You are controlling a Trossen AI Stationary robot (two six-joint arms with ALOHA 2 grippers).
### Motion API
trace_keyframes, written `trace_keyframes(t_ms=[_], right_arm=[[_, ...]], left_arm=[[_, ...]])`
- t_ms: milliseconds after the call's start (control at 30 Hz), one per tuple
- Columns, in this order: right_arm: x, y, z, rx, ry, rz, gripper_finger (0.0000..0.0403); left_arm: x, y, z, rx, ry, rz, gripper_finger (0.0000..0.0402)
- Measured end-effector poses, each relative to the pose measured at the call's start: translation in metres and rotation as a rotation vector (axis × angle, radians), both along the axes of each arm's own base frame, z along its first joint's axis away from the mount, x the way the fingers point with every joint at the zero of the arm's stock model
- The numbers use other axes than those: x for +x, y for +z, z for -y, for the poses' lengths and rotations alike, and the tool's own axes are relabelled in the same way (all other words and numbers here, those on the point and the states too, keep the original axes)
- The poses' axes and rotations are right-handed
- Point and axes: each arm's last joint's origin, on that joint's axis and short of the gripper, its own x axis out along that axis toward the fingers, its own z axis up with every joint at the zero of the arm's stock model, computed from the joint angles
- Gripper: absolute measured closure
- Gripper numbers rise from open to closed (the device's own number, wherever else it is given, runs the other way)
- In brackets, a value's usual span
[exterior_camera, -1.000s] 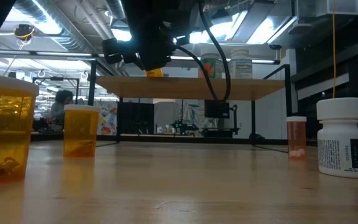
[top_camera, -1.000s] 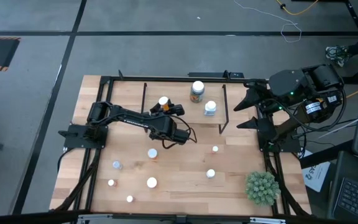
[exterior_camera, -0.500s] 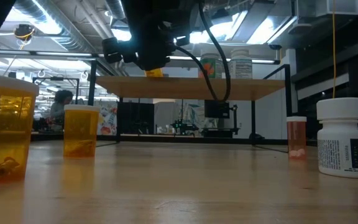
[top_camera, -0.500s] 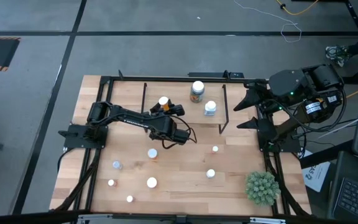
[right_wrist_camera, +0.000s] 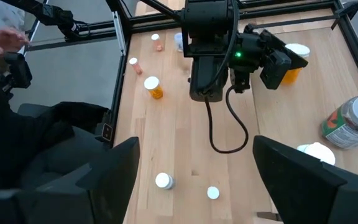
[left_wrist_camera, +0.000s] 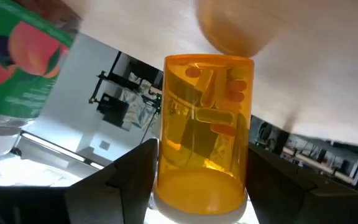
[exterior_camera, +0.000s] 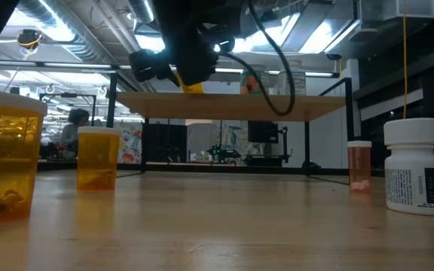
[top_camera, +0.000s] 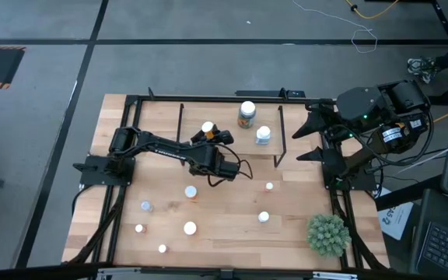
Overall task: Pick and place medicine bottles onto shelf by color
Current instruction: Put the top left orange pill bottle on the shelf
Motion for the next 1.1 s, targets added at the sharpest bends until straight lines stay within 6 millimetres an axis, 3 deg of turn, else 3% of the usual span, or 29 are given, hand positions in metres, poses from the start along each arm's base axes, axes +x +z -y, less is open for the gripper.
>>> trace_keyframes(t_ms=[667, 967, 1100], right_arm=[[0.0, 0.0, 0.0, 0.003, -0.003, -0.001, 0.0088], [0.0, 0.0, 0.0, 0.003, -0.002, 0.0, 0.0088], [0.0, 0.0, 0.0, 0.003, -0.003, -0.001, 0.0088]], left_arm=[[0.03, 0.003, 0.004, -0.041, -0.007, 0.384, 0.0182], [0.03, 0.004, 0.004, 0.024, -0.095, 0.065, 0.0182], [0.03, 0.004, 0.004, 0.032, -0.111, 0.007, 0.0182]])
